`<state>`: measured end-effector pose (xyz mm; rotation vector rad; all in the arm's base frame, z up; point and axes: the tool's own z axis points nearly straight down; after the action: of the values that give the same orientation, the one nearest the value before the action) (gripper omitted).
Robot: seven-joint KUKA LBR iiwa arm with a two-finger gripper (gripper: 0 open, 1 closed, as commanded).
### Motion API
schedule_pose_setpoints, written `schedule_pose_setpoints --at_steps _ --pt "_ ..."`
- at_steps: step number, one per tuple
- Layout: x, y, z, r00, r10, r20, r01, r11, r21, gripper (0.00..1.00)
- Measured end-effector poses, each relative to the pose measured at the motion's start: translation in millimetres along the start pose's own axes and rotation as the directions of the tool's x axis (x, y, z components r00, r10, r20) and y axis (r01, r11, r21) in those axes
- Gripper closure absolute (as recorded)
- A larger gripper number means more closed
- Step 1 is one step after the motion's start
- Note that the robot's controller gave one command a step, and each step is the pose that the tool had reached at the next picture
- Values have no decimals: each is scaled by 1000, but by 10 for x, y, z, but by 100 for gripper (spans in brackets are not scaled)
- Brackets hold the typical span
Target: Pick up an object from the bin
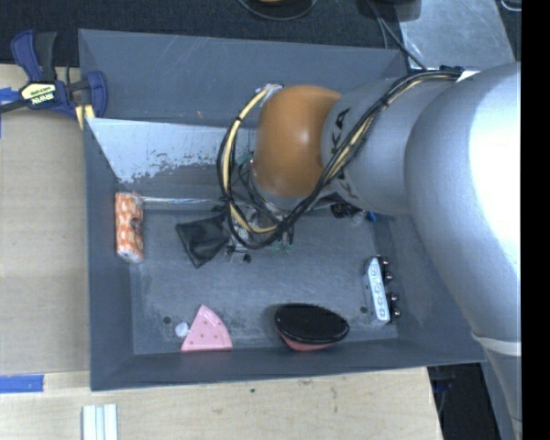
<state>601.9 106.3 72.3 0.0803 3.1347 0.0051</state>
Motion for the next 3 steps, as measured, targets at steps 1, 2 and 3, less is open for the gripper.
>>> schedule_pose_setpoints --at_steps 1,2,3 --pt "9 -3 -41 1000 0 -2 0 1000 0 100" --pt "3 -4 -129 1000 0 0 0 1000 0 100" --pt "-1 -5 -194 1000 0 2 0 1000 0 100"
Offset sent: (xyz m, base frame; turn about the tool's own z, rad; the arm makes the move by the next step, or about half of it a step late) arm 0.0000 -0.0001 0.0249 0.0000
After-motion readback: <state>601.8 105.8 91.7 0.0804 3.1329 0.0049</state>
